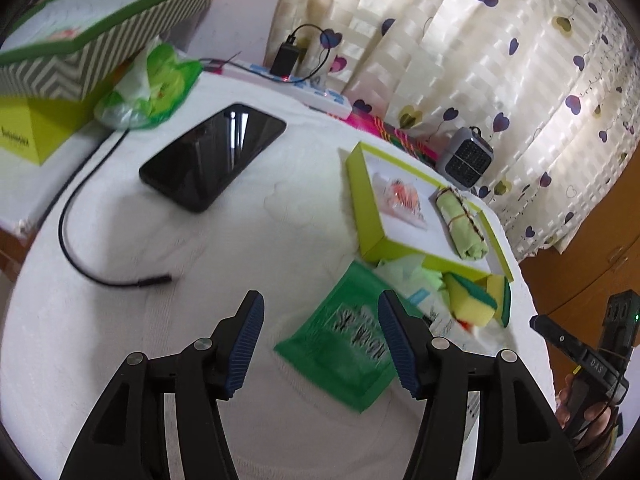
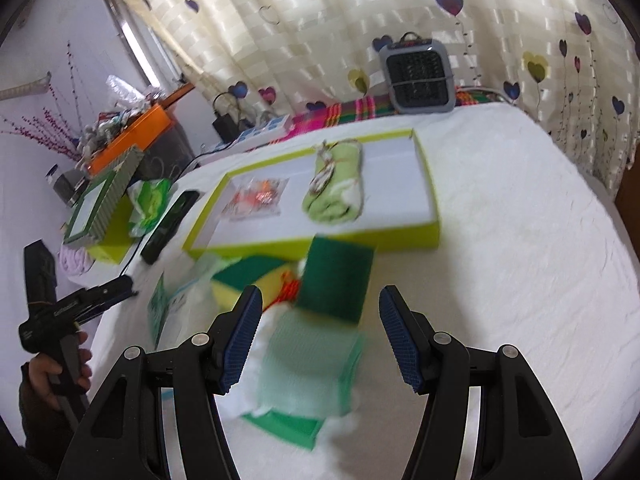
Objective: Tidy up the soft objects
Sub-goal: 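Move the right gripper to the mint knit cloth while the left approaches the green packet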
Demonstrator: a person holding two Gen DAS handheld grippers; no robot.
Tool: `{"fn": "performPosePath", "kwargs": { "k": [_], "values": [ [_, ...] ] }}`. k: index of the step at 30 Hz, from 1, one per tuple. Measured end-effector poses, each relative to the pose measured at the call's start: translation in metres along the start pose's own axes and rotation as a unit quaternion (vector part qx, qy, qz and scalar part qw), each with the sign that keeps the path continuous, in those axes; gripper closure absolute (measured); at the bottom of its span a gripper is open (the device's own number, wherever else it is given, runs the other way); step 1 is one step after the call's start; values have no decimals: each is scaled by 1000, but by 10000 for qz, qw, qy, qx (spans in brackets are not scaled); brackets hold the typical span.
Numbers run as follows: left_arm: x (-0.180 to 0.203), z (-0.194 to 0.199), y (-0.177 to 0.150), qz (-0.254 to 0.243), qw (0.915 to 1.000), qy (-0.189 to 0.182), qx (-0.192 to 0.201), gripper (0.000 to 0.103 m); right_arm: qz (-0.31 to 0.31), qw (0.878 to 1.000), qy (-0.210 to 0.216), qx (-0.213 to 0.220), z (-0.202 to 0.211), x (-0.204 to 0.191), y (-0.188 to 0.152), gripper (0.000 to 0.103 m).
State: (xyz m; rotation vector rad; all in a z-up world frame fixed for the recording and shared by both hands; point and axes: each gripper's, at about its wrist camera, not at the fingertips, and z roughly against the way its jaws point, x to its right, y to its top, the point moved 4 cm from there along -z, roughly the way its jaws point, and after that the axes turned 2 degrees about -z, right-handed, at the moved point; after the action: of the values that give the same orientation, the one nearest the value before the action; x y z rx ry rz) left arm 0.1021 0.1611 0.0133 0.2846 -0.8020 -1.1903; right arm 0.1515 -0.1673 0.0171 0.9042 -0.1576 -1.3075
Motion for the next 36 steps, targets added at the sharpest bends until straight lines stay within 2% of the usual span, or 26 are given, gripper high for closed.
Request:
{"fn": "performPosePath", "kwargs": {
  "k": [8, 17, 20, 25, 31, 36],
  "values": [
    [-9, -1, -16, 97, 9997, -193, -80, 41, 21, 9999, 63, -136, -7, -18, -24, 41],
    [-15, -1, -20, 131, 9992, -344, -136, 40, 129, 9996, -180, -178, -16, -29, -34, 40],
    [-15, -4, -20, 147, 9986, -482, -180, 39, 142, 9994, -201, -235, -21, -32, -37, 36],
    [-10, -11, -18, 25, 9971, -714, -251, 35, 275, 9980, -470, -307, -31, -35, -41, 34],
    [-7, -19, -14, -76, 9975, -614, -327, 35, 408, 9955, -748, -414, -34, -34, -45, 34],
    [-4, -25, -11, -336, 9981, -327, -387, 35, 596, 9927, -953, -429, -35, -34, -47, 34]
  ]
}}
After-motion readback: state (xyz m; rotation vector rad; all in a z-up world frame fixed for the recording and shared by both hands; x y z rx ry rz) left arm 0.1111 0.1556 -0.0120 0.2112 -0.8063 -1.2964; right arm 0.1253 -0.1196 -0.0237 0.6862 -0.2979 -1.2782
